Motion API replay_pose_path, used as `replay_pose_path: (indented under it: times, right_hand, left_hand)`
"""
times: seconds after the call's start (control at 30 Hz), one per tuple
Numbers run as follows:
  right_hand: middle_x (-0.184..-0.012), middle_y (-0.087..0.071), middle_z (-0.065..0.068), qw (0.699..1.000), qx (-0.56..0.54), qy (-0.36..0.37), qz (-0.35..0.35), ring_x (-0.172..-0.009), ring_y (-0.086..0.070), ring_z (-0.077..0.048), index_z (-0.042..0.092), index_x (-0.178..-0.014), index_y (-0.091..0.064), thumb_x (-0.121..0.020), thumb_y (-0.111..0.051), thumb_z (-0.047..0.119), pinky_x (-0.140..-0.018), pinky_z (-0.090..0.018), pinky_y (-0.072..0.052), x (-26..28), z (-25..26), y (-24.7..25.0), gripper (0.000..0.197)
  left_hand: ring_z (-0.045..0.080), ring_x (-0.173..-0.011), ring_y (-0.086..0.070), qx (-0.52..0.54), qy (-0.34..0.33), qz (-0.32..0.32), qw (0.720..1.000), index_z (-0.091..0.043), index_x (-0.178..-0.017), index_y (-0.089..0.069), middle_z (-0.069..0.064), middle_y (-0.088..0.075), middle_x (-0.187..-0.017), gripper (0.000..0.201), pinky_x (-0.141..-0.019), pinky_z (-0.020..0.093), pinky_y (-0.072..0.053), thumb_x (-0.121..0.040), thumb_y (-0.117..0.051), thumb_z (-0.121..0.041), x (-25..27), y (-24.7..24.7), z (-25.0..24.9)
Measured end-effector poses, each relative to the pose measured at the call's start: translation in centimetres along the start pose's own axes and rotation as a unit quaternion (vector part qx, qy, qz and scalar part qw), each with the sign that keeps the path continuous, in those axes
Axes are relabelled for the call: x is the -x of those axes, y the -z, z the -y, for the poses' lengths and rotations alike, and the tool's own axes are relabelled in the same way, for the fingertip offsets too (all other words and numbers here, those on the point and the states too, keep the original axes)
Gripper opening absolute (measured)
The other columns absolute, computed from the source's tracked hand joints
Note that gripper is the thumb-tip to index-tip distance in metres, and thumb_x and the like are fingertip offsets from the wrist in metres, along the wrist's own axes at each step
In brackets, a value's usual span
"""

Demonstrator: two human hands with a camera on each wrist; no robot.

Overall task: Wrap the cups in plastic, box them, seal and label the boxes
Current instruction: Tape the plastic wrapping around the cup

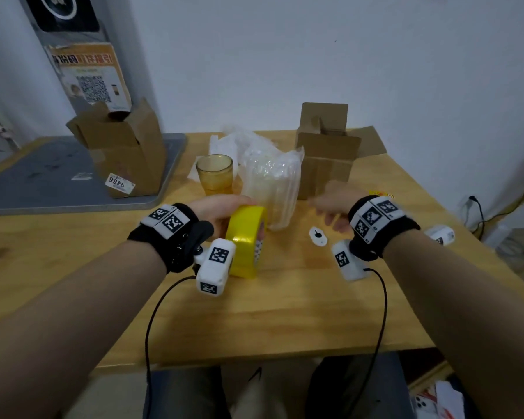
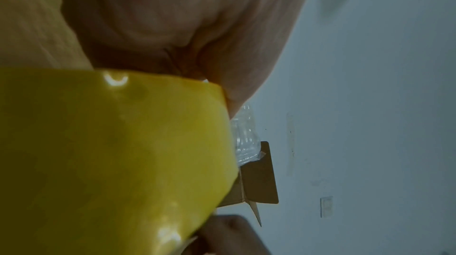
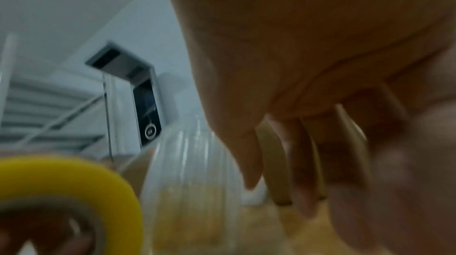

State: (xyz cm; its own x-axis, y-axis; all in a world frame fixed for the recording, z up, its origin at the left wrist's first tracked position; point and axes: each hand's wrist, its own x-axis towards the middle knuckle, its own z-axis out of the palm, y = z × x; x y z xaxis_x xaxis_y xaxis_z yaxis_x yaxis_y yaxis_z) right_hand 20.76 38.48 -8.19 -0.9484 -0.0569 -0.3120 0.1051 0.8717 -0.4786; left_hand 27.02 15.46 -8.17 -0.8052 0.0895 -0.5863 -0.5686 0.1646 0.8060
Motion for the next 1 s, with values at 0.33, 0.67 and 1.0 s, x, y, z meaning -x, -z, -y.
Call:
replay_pose_path:
  times: [0.33, 0.67, 1.0]
  right_hand:
    - [-0.083, -0.072, -0.008, 0.991, 0.085, 0.024, 0.098, -0.065, -0.066, -0.024, 0.005, -0.094, -0.065, -0.089, -0.075, 0.018, -0.057, -0.029, -0.051, -1.7, -1.8, -2.4, 0.017]
    - [-0.077, -0.055, -0.008, 0.949, -0.182, 0.200, 0.164, -0.048, -0.037, -0.013, 0.008, -0.127, -0.053, -0.106, -0.040, 0.010, -0.044, -0.025, -0.031, 1.6, 4.2, 1.9, 0.025]
    - [-0.128, -0.064, -0.001, 0.910, 0.175, 0.374, -0.035, -0.121, -0.058, -0.024, 0.015, -0.133, -0.061, -0.106, -0.052, 0.033, -0.084, -0.029, -0.037, 1.2, 6.5, 0.9, 0.034]
  left_hand:
    - [0.021, -0.060, -0.074, -0.011, -0.005, -0.017, 1.000, -0.005, -0.095, -0.063, 0.011, -0.076, -0.071, 0.036, -0.064, 0.034, -0.060, -0.108, -0.047, -0.035, 0.5, -0.3, -0.1]
    - [0.030, -0.082, -0.076, 0.062, -0.027, 0.000, 0.998, 0.000, -0.127, -0.062, 0.020, -0.075, -0.101, 0.045, -0.068, 0.038, -0.063, -0.100, -0.063, -0.037, 0.1, 0.3, 1.1]
    - [0.031, -0.086, -0.071, 0.046, -0.110, 0.043, 0.992, -0.009, -0.119, -0.060, 0.024, -0.069, -0.104, 0.024, -0.083, 0.043, -0.060, -0.103, -0.059, -0.026, 0.6, 0.3, 1.6]
